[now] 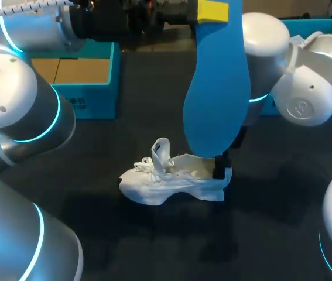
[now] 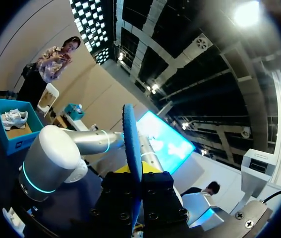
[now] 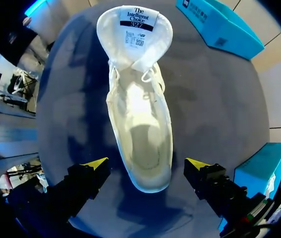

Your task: Take the shoe out of the shoebox, open the shoe tongue, remove and reinsert the insole, then place the shoe into the shoebox

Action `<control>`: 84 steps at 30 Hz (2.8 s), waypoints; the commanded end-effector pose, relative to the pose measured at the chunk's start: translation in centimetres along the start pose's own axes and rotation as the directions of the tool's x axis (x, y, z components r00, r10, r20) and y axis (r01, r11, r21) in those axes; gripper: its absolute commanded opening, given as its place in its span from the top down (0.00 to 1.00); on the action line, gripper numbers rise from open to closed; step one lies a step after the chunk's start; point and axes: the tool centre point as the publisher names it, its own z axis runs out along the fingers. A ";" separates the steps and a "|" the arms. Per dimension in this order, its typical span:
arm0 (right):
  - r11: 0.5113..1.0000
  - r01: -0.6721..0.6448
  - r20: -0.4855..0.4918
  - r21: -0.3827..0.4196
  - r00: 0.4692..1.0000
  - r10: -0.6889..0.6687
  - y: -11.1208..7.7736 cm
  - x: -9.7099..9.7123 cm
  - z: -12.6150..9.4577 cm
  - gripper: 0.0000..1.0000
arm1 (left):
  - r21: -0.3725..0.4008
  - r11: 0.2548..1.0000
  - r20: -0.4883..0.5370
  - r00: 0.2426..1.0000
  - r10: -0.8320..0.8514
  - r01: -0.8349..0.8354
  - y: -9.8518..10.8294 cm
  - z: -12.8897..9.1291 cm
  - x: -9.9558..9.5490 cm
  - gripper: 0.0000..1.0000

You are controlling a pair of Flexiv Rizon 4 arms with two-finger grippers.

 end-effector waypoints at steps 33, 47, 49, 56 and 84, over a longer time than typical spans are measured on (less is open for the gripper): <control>0.999 0.037 -0.017 0.015 0.999 -0.037 2.0 -1.8 0.5 0.00 | 0.001 1.000 -0.001 1.000 0.001 -0.001 0.1 0.0 0.0 1.00; 0.992 0.127 -0.055 0.012 0.990 -0.126 5.2 -4.8 2.8 0.00 | 0.001 1.000 -0.001 1.000 0.001 -0.001 0.1 0.0 0.0 1.00; 0.990 0.140 -0.062 0.004 0.988 -0.139 5.6 -4.8 3.4 0.00 | 0.001 1.000 -0.001 1.000 0.001 -0.001 0.1 0.0 0.0 1.00; 0.990 0.140 -0.098 0.019 0.986 -0.137 6.1 -4.6 4.8 0.00 | 0.001 1.000 -0.001 1.000 0.001 -0.001 0.1 0.0 0.0 1.00; 0.997 -0.073 -0.275 -0.009 0.959 0.068 5.7 -0.8 4.4 1.00 | 0.001 1.000 -0.001 1.000 0.001 -0.001 0.1 0.0 0.0 1.00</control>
